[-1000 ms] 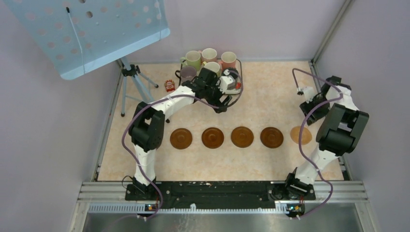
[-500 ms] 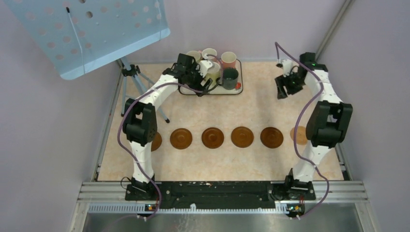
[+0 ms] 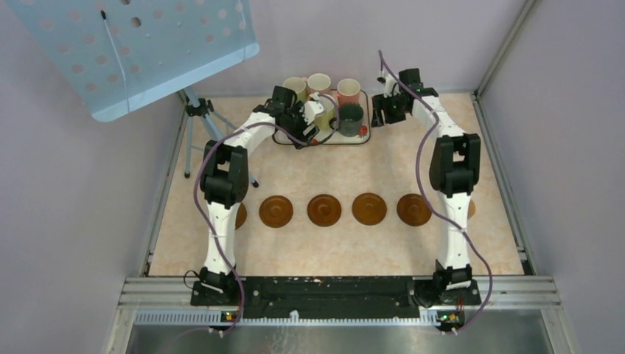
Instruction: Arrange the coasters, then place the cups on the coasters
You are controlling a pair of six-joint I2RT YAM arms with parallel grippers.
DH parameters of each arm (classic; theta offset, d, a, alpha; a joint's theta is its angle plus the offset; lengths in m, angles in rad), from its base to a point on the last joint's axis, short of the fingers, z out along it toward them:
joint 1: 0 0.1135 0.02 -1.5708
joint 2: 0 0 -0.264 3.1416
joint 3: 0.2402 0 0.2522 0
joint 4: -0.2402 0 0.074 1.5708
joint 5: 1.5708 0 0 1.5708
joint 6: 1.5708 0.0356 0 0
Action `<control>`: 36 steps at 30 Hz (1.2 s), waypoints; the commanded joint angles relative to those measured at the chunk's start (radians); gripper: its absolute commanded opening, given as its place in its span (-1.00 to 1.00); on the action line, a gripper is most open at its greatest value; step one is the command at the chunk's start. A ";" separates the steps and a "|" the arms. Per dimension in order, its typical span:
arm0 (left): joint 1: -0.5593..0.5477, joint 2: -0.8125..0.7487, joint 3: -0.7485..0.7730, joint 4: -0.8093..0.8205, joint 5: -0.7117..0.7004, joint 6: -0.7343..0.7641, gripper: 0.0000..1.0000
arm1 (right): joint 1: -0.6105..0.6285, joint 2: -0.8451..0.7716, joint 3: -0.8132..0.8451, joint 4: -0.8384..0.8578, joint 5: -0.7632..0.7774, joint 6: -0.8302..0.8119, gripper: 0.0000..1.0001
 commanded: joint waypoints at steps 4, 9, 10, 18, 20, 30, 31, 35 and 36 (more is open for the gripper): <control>0.024 0.037 0.069 0.026 0.086 0.016 0.64 | 0.020 0.110 0.135 0.052 0.007 0.128 0.20; 0.025 0.061 0.065 0.004 0.095 0.015 0.61 | 0.028 0.140 0.134 0.066 0.012 0.144 0.19; 0.025 0.064 0.066 0.000 0.097 0.014 0.61 | 0.030 0.145 0.131 0.072 0.007 0.145 0.18; 0.025 0.069 0.046 -0.027 0.094 0.020 0.45 | 0.054 0.182 0.130 0.078 0.025 0.175 0.12; 0.024 0.062 0.032 -0.033 0.103 0.027 0.39 | 0.063 0.190 0.130 0.076 0.030 0.175 0.12; 0.009 0.037 -0.032 -0.098 0.132 0.096 -0.15 | 0.071 0.150 0.055 0.017 0.112 0.159 -0.41; 0.006 0.033 -0.040 -0.099 0.136 0.097 -0.21 | 0.070 0.136 0.033 0.014 0.119 0.158 -0.47; -0.023 -0.008 -0.094 -0.109 0.147 0.115 -0.40 | 0.056 0.075 -0.083 0.021 0.142 0.157 -0.78; -0.032 -0.021 -0.112 -0.109 0.147 0.122 -0.44 | 0.051 0.059 -0.108 0.022 0.148 0.158 -0.86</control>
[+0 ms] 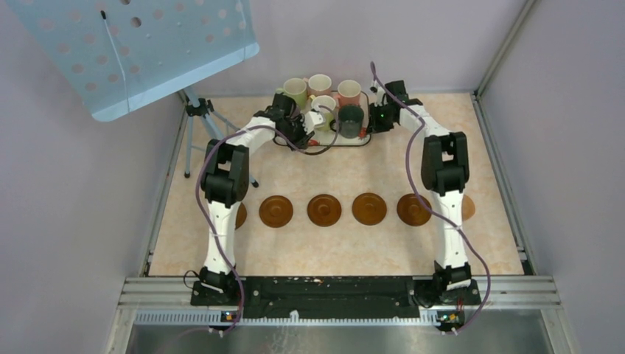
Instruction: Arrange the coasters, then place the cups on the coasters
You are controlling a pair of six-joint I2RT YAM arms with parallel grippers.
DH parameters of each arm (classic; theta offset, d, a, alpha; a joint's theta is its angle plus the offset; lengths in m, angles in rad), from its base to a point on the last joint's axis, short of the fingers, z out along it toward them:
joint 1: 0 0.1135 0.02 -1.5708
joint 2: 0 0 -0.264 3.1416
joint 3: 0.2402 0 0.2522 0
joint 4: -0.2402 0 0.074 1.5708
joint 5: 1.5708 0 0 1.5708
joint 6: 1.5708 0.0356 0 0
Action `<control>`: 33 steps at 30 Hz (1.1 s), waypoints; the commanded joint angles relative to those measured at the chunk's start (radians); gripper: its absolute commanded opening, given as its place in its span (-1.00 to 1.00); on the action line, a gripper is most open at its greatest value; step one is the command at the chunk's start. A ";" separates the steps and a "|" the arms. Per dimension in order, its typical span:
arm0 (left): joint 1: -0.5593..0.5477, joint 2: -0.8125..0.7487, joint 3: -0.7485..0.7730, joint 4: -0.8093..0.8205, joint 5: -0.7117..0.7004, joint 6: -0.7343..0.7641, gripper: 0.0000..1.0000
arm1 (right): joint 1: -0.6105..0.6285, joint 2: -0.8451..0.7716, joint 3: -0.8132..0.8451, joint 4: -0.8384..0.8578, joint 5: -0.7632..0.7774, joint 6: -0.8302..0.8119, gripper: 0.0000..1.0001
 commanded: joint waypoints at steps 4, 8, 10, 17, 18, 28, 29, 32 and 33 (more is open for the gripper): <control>-0.086 -0.113 -0.147 -0.100 0.055 0.022 -0.54 | -0.038 -0.135 -0.221 -0.097 0.078 -0.052 -1.00; -0.128 -0.137 -0.192 -0.104 0.061 0.004 -0.59 | -0.069 -0.210 -0.352 -0.073 0.089 -0.068 -1.00; -0.155 -0.147 -0.209 -0.113 0.063 -0.008 -0.62 | -0.089 -0.245 -0.411 -0.080 0.087 -0.076 -1.00; -0.247 -0.198 -0.309 -0.093 0.067 -0.058 -0.63 | -0.131 -0.395 -0.630 -0.050 0.075 -0.113 -1.00; -0.254 -0.200 -0.313 -0.088 0.067 -0.068 -0.63 | -0.134 -0.411 -0.650 -0.049 0.071 -0.114 -1.00; -0.264 -0.166 -0.257 -0.060 -0.001 -0.144 -0.51 | -0.178 -0.494 -0.755 -0.028 0.057 -0.104 -1.00; -0.262 -0.162 -0.248 -0.054 -0.015 -0.153 -0.50 | -0.181 -0.492 -0.750 -0.028 0.055 -0.105 -1.00; -0.255 -0.143 -0.210 -0.052 -0.025 -0.170 -0.50 | -0.186 -0.481 -0.730 -0.010 0.058 -0.106 -0.92; -0.255 -0.138 -0.199 -0.055 -0.022 -0.172 -0.50 | -0.188 -0.474 -0.719 -0.004 0.060 -0.106 -0.90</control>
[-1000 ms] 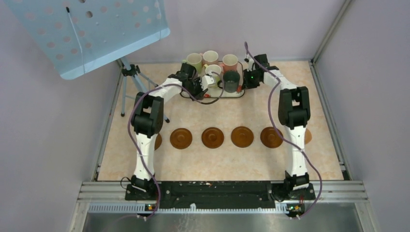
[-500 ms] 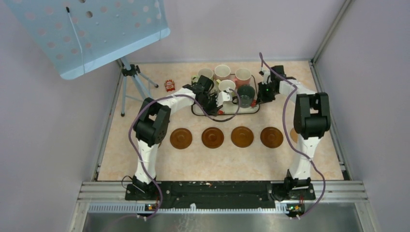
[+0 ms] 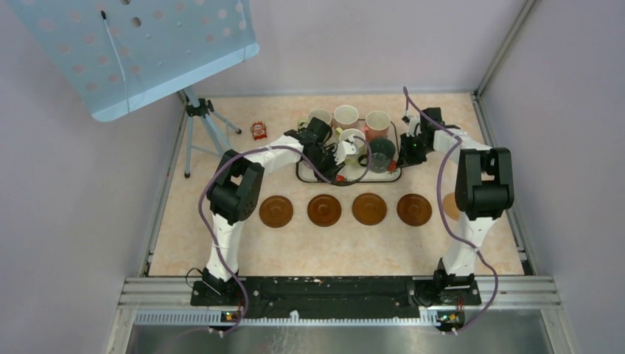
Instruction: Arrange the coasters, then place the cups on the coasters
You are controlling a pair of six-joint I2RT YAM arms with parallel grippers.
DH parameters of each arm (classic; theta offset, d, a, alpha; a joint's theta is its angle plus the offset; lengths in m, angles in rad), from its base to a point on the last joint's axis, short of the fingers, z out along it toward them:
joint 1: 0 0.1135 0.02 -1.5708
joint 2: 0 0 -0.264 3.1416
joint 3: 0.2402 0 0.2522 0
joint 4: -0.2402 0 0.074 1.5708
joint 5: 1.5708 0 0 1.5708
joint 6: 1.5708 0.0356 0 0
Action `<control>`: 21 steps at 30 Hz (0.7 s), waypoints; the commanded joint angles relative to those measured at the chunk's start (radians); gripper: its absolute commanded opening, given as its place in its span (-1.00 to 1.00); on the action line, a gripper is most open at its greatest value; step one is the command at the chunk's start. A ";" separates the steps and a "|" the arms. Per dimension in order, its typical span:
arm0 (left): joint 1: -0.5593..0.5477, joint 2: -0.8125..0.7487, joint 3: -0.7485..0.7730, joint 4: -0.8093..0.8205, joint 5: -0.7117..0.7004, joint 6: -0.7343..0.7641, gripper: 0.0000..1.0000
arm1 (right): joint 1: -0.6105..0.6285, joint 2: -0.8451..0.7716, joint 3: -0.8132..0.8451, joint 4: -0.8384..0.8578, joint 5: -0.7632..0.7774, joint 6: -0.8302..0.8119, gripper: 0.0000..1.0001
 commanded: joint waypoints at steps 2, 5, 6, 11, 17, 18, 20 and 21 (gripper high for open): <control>0.013 0.045 0.079 -0.015 -0.049 -0.042 -0.47 | -0.035 0.026 0.039 -0.044 0.077 -0.051 -0.88; 0.012 0.051 0.110 -0.022 -0.037 -0.052 -0.32 | -0.036 0.043 0.075 -0.051 0.062 -0.051 -0.77; 0.012 0.051 0.118 -0.026 -0.032 -0.053 -0.27 | -0.036 0.040 0.080 -0.050 0.053 -0.051 -0.73; 0.013 0.049 0.138 -0.018 -0.025 -0.067 -0.06 | -0.066 0.009 0.093 -0.045 0.022 -0.061 -0.34; 0.013 0.027 0.146 -0.008 -0.021 -0.096 0.16 | -0.074 -0.065 0.082 -0.067 -0.021 -0.086 -0.13; 0.013 0.018 0.146 -0.007 -0.018 -0.099 0.21 | -0.076 -0.080 0.079 -0.070 -0.031 -0.092 -0.11; 0.011 -0.006 0.144 -0.007 -0.004 -0.111 0.28 | -0.080 -0.106 0.076 -0.087 -0.042 -0.108 -0.08; 0.007 -0.018 0.143 -0.007 0.001 -0.119 0.32 | -0.082 -0.119 0.077 -0.095 -0.048 -0.115 -0.06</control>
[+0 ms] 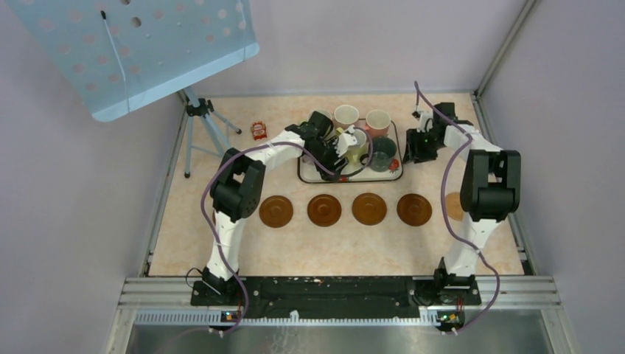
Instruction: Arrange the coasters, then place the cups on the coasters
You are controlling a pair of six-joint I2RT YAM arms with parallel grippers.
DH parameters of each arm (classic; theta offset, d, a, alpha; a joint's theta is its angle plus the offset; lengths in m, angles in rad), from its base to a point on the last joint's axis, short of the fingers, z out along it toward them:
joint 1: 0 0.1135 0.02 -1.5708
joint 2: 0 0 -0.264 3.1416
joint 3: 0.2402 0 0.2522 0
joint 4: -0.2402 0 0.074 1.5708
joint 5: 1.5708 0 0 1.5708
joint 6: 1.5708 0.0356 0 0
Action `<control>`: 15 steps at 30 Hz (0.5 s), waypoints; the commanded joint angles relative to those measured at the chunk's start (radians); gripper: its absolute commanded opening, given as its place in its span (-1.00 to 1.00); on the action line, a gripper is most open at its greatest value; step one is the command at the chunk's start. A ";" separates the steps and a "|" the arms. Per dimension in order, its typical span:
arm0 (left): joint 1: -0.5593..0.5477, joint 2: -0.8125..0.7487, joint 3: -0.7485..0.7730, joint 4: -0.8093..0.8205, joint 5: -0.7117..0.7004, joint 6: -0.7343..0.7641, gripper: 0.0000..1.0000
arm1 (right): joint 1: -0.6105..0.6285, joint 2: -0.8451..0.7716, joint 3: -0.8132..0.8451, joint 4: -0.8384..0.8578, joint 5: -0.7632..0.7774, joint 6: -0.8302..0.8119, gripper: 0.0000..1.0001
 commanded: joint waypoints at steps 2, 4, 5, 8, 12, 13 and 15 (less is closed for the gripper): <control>-0.009 -0.093 0.028 0.038 0.021 -0.063 0.37 | -0.019 -0.139 0.022 -0.036 -0.031 -0.060 0.00; -0.023 -0.112 0.022 0.055 0.021 -0.106 0.42 | -0.025 -0.164 0.022 -0.050 -0.044 -0.068 0.09; -0.031 -0.121 0.019 0.066 0.019 -0.125 0.43 | -0.029 -0.176 0.023 -0.054 -0.049 -0.069 0.14; -0.067 -0.157 -0.017 0.133 -0.016 -0.182 0.45 | -0.046 -0.208 0.031 -0.067 -0.065 -0.067 0.28; -0.108 -0.192 -0.067 0.251 -0.103 -0.266 0.45 | -0.075 -0.247 0.051 -0.084 -0.068 -0.058 0.33; -0.113 -0.190 -0.067 0.267 -0.120 -0.289 0.45 | -0.087 -0.253 0.062 -0.090 -0.071 -0.055 0.34; -0.126 -0.179 -0.057 0.290 -0.149 -0.324 0.45 | -0.114 -0.258 0.084 -0.104 -0.078 -0.047 0.35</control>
